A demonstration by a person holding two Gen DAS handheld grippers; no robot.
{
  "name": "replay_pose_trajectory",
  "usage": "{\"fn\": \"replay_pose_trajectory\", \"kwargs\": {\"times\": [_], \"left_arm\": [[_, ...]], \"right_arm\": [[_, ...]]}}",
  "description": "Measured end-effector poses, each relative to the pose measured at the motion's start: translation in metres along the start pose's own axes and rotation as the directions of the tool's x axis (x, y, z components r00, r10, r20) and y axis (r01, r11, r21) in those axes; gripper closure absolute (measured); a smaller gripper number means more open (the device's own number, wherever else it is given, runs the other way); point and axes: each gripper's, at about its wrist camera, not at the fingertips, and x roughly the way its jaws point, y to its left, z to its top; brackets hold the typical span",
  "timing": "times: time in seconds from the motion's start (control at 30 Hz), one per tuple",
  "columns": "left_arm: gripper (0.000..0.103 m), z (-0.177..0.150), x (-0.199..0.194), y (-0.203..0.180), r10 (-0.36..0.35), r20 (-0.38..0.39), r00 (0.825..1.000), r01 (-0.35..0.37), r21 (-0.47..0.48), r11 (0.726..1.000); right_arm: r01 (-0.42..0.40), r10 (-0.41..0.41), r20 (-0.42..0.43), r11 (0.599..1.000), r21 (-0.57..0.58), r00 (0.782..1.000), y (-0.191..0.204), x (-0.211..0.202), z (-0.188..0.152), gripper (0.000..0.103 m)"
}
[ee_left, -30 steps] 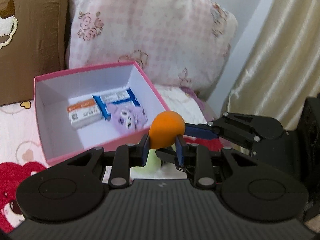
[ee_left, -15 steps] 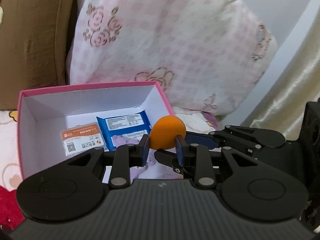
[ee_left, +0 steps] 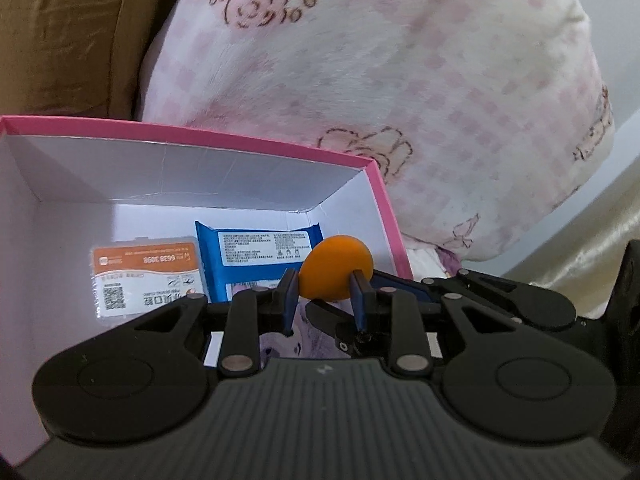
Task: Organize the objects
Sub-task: 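Lift the orange sponge and lower it into the pink box, then open the left gripper and withdraw it from the pink box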
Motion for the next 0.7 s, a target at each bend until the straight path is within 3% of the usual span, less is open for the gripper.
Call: {"fn": "replay_pose_trajectory", "kwargs": {"times": [0.27, 0.53, 0.7], "left_arm": [[0.077, 0.003, 0.014, -0.005, 0.012, 0.000, 1.000, -0.012, 0.010, 1.000], [0.077, 0.005, 0.025, -0.009, 0.053, -0.008, 0.999, -0.053, 0.023, 0.998], [0.075, 0.001, 0.014, -0.014, 0.108, 0.007, 0.994, -0.108, 0.077, 0.991]], "right_arm": [[-0.004, 0.004, 0.002, 1.000, -0.012, 1.000, -0.012, 0.011, 0.000, 0.056], [0.053, -0.051, 0.025, 0.995, -0.080, 0.998, -0.008, 0.013, -0.003, 0.057], [0.029, -0.029, 0.050, 1.000, -0.004, 0.998, -0.016, 0.005, -0.014, 0.057]]}}
